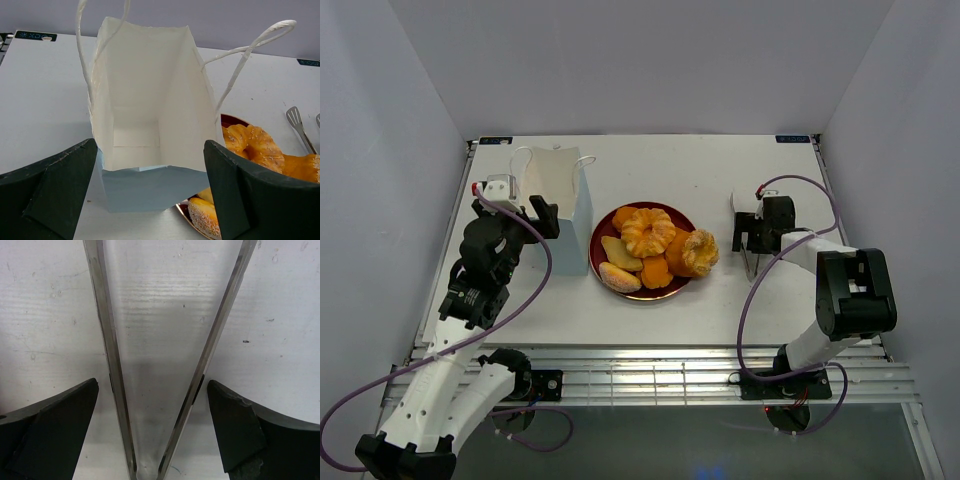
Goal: Place the fake bread into the paper bag
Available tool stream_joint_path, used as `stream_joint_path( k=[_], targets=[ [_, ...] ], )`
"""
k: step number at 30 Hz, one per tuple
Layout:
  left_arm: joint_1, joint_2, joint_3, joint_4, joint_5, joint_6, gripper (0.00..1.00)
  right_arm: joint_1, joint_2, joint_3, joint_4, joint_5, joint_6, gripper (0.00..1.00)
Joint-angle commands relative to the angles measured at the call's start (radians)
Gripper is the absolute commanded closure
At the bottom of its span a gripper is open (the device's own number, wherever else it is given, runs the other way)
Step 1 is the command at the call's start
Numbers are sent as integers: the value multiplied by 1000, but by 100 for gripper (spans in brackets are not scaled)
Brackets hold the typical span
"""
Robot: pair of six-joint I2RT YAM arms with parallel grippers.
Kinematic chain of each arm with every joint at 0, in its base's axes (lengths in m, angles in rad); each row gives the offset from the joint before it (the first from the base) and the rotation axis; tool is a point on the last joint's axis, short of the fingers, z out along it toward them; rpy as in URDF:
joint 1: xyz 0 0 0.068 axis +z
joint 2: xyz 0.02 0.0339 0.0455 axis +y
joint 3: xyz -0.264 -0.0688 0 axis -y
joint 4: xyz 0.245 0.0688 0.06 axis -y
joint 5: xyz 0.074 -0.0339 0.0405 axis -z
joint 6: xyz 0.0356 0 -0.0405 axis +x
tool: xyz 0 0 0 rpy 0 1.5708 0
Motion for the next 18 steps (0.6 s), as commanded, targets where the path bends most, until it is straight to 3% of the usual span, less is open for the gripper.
stream_joint_path(
  k=[1, 5, 7, 18],
  targets=[
    [-5, 2, -11, 10, 2, 5, 2, 3, 29, 42, 49, 17, -17, 4],
    [-5, 5, -10, 10, 3, 5, 2, 3, 42, 42, 58, 2, -15, 0],
    [-5, 5, -8, 10, 0, 5, 2, 3, 40, 37, 63, -4, -9, 8],
    [-7, 6, -11, 10, 5, 6, 2, 3, 46, 39, 51, -11, 3, 22]
  ],
)
